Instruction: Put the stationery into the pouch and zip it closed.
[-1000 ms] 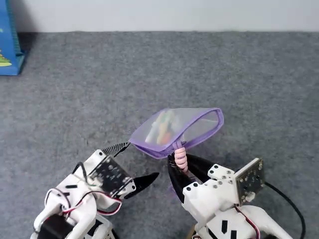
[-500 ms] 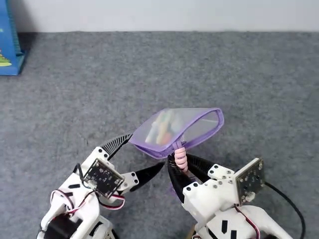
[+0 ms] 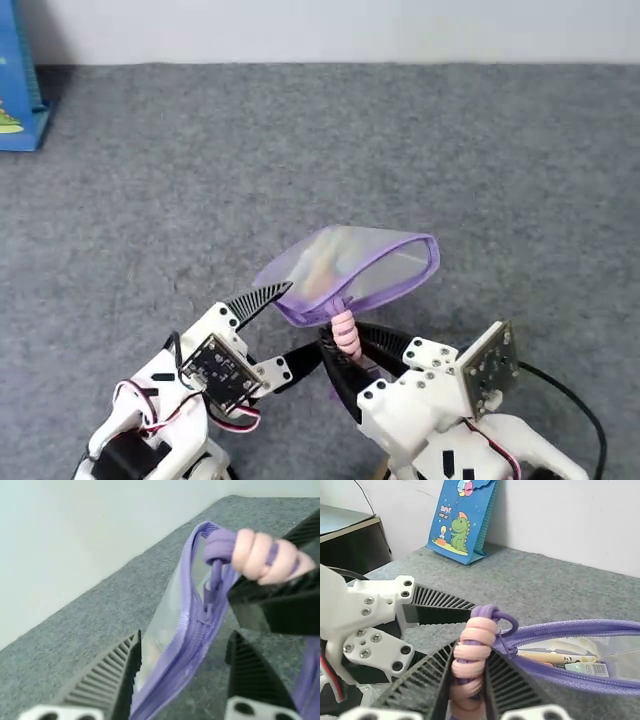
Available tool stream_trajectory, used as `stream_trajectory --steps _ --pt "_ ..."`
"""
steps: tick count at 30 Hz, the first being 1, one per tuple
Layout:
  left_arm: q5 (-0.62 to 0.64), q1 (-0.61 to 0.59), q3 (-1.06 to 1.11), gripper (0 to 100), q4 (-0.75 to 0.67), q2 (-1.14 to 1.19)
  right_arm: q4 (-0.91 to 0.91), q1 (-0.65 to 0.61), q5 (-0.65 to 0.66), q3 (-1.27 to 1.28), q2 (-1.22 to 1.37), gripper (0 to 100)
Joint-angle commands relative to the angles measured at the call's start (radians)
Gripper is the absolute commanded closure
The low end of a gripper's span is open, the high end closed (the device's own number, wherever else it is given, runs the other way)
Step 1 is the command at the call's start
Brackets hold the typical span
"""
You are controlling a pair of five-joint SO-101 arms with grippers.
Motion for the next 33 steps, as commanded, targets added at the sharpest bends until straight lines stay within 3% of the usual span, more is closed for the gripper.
stream_trajectory --steps 1,9,21,27,33 --pt "0.009 0.006 0.025 75 -0.043 -0.006 -0.022 -0.010 0.003 -0.071 0.005 99.1" --pt "0.011 0.006 0.073 76 -0.092 -0.008 -0.019 -0.010 0.003 -0.071 0.005 99.1" --pt "0.006 0.011 0.073 92 -0.094 -0.008 -0.018 -0.007 0.002 -0.069 0.005 99.1" --pt "0.005 0.098 0.077 99 -0.084 -0.008 -0.030 -0.002 0.002 -0.069 0.005 99.1" --pt "0.005 0.100 0.050 99 0.008 -0.008 -0.139 0.171 0.000 -0.064 0.007 99.1"
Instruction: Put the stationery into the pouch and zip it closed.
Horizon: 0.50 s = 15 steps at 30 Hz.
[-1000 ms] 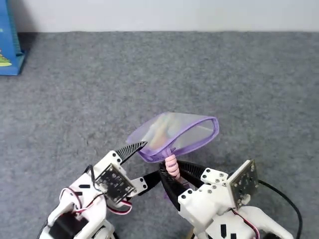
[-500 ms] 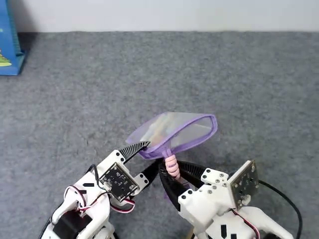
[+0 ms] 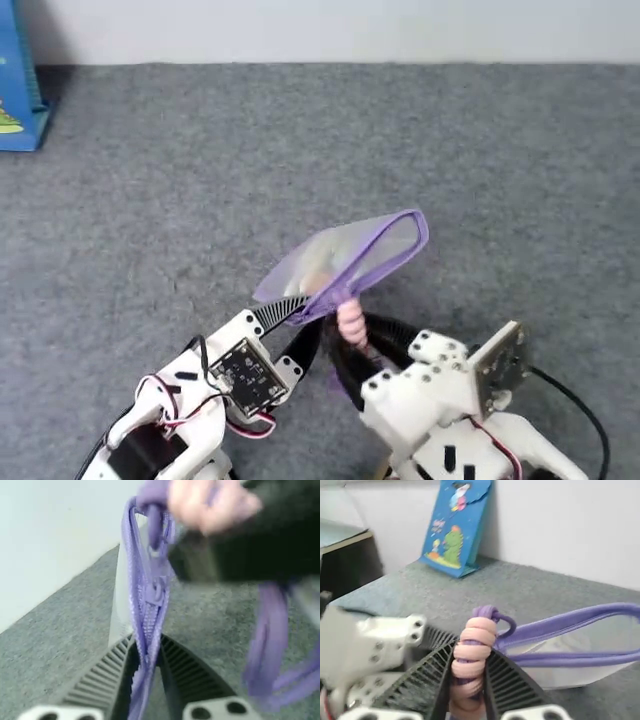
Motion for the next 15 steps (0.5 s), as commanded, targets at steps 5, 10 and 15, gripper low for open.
stream_trajectory --steps 5,10,15 --pt "0.005 0.005 -0.117 99 0.170 -0.009 -0.162 0.231 -0.092 -0.060 0.010 99.1" --pt "0.005 0.005 -0.157 99 0.239 -0.011 -0.283 0.390 -0.089 0.037 0.010 99.1" --pt "0.005 0.005 -0.168 99 0.253 -0.011 -0.407 0.529 -0.089 0.141 0.004 99.1"
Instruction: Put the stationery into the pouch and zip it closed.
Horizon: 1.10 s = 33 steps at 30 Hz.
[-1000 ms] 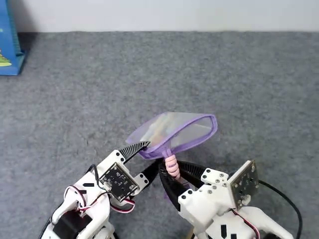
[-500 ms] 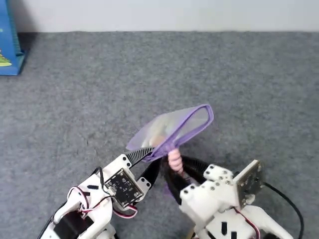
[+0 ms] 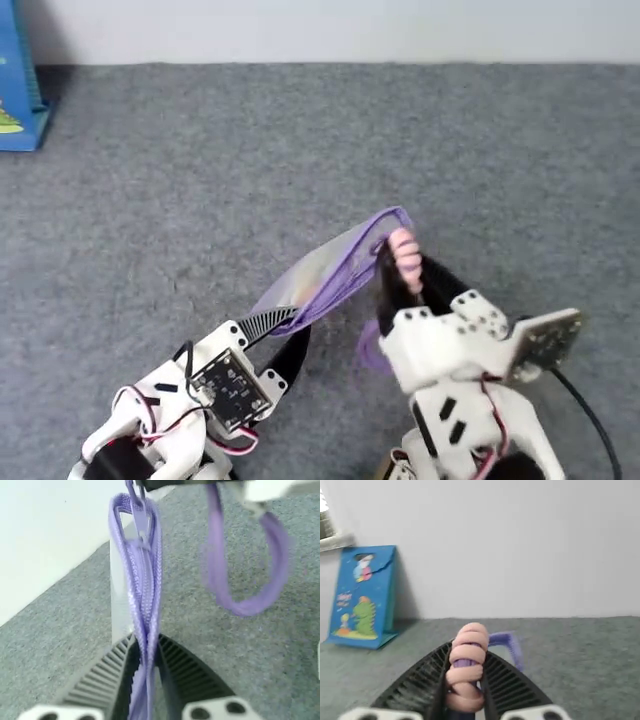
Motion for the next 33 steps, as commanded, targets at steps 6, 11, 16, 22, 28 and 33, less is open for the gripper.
stream_trajectory --steps 6,11,16,22,28,33 --pt "0.003 0.002 -0.024 99 0.041 -0.005 -0.217 0.246 -0.008 0.064 -0.002 99.2" --pt "0.003 0.002 -0.024 99 0.041 -0.005 -0.355 0.341 0.074 0.175 -0.002 99.2" --pt "0.003 0.002 -0.024 99 0.041 -0.005 -0.478 0.400 0.117 0.285 -0.002 99.2" --pt "0.003 0.002 -0.022 99 0.041 -0.005 -0.484 0.423 0.118 0.307 -0.002 99.2" --pt "0.003 0.002 -0.021 99 0.035 -0.005 -0.458 0.395 0.135 0.301 -0.007 99.1" --pt "0.009 0.000 -0.022 93 0.040 -0.005 -0.291 0.317 0.198 0.262 -0.012 99.0"
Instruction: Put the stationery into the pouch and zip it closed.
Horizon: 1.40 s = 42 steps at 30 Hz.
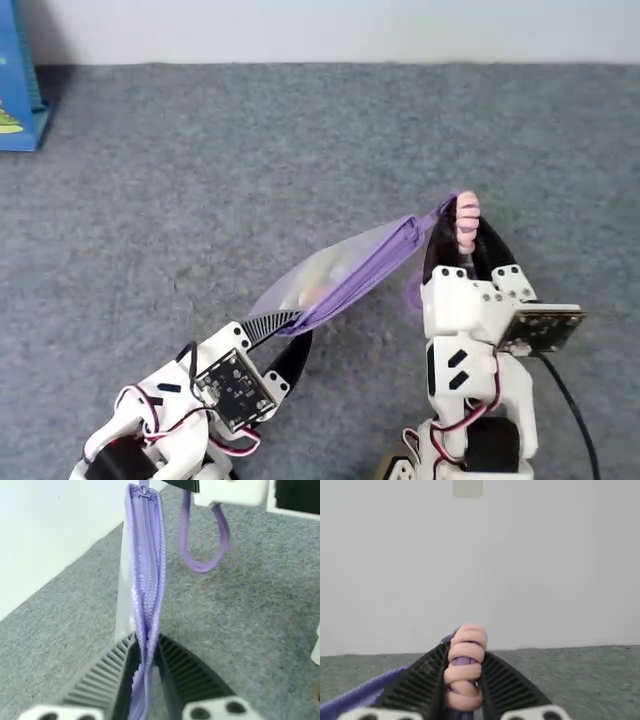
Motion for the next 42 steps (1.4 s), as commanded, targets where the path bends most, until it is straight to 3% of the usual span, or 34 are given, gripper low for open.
stream_trajectory --steps 1,5,8,12,22,26,29,35,42 --pt "0.015 -0.005 -0.024 89 0.034 -0.008 0.113 -0.001 0.025 -0.077 0.008 99.0" --pt "0.147 -0.124 -0.025 72 0.031 -0.008 0.272 -0.005 0.031 -0.146 0.018 99.1" --pt "0.187 -0.207 -0.028 66 0.026 -0.008 0.364 -0.028 0.061 -0.157 0.018 99.1" --pt "0.196 -0.221 -0.070 66 0.041 -0.008 0.415 -0.099 0.115 -0.110 0.018 99.1" --pt "0.196 -0.227 -0.194 67 0.140 -0.008 0.137 -0.202 0.173 0.143 0.018 99.1" --pt "0.221 -0.281 -0.213 66 0.124 -0.008 0.127 -0.236 0.169 0.153 0.018 99.0" --pt "0.233 -0.365 -0.205 66 0.097 -0.008 0.214 -0.236 0.166 0.115 0.018 95.9" --pt "0.238 -0.439 -0.203 66 0.055 -0.008 0.476 -0.236 0.091 -0.046 0.015 72.0" --pt "0.284 -0.546 -0.096 66 -0.089 -0.006 0.691 -0.240 0.086 -0.236 0.013 77.2"
